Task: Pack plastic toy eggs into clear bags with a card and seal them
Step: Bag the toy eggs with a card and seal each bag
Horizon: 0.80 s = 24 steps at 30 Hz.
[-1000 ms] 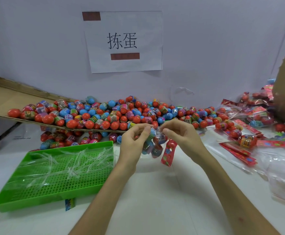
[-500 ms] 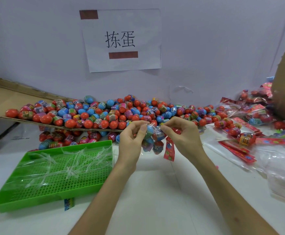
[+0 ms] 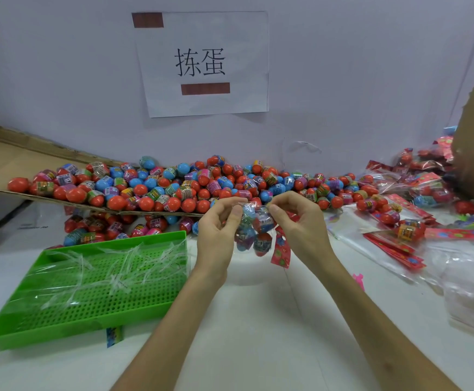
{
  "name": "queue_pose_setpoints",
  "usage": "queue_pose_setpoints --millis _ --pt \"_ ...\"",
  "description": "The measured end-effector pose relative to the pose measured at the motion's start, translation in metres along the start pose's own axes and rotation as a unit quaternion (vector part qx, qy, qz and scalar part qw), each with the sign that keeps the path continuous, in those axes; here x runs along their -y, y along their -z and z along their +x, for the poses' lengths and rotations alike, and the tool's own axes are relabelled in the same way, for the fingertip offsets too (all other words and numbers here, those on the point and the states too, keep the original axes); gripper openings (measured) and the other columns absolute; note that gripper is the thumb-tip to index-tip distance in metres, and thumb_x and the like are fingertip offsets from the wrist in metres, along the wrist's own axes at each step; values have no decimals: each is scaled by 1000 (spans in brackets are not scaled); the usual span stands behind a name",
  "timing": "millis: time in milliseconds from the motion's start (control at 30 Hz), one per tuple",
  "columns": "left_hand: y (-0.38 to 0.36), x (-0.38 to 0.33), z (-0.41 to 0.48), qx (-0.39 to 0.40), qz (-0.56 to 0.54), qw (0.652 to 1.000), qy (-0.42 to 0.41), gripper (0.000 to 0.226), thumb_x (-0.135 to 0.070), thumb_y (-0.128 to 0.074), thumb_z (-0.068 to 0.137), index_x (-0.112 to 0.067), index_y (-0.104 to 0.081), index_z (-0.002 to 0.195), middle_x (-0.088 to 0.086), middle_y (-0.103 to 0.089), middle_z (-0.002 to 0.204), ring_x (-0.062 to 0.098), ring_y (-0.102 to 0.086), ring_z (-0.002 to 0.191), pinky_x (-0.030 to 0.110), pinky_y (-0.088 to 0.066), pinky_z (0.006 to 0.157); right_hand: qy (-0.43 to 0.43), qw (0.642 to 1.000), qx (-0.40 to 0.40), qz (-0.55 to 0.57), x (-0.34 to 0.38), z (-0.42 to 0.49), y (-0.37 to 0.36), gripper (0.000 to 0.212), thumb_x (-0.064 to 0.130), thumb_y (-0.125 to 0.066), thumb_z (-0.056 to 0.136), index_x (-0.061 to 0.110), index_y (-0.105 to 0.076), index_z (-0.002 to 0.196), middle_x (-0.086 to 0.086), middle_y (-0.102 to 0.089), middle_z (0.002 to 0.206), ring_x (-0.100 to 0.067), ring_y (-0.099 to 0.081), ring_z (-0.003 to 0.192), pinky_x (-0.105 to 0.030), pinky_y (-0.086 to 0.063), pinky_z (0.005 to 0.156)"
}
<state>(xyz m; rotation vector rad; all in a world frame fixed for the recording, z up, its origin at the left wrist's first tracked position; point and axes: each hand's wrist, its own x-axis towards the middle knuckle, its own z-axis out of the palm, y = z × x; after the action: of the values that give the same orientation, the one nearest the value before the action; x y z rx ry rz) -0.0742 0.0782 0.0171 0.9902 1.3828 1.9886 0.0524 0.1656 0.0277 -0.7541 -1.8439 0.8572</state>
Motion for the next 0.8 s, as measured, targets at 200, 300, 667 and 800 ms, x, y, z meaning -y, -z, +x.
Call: queue_pose_setpoints --millis 200,300,667,800 --pt "1 2 -4 7 61 997 -39 15 -12 -61 102 -23 -72 101 -4 -76 97 14 -73 94 35 -61 83 55 998 40 11 6 -2 -3 1 33 -64 94 32 -64 95 25 -65 90 6 -61 95 -3 -44 81" --pt "-1 3 -6 18 76 996 -48 16 -13 -62 103 -24 -73 101 -5 -76 95 15 -72 92 36 -62 81 52 997 49 -4 4 -3 -5 12 26 -73 94 33 -65 88 21 -66 85 -1 -64 89 -13 -51 81" --pt "1 5 -4 125 50 989 66 32 -13 -82 86 -23 -70 114 -3 -78 97 14 -76 90 22 -58 70 19 999 37 20 1 -1 1 4 14 -73 93 14 -70 90 6 -69 83 -12 -68 81 -29 -60 76" --pt "-1 10 -6 161 77 980 87 26 -6 -78 90 -19 -70 111 2 -79 98 18 -76 94 27 -60 75 19 999 36 24 0 -1 2 4 13 -72 93 15 -70 90 6 -69 82 -12 -68 82 -30 -61 75"
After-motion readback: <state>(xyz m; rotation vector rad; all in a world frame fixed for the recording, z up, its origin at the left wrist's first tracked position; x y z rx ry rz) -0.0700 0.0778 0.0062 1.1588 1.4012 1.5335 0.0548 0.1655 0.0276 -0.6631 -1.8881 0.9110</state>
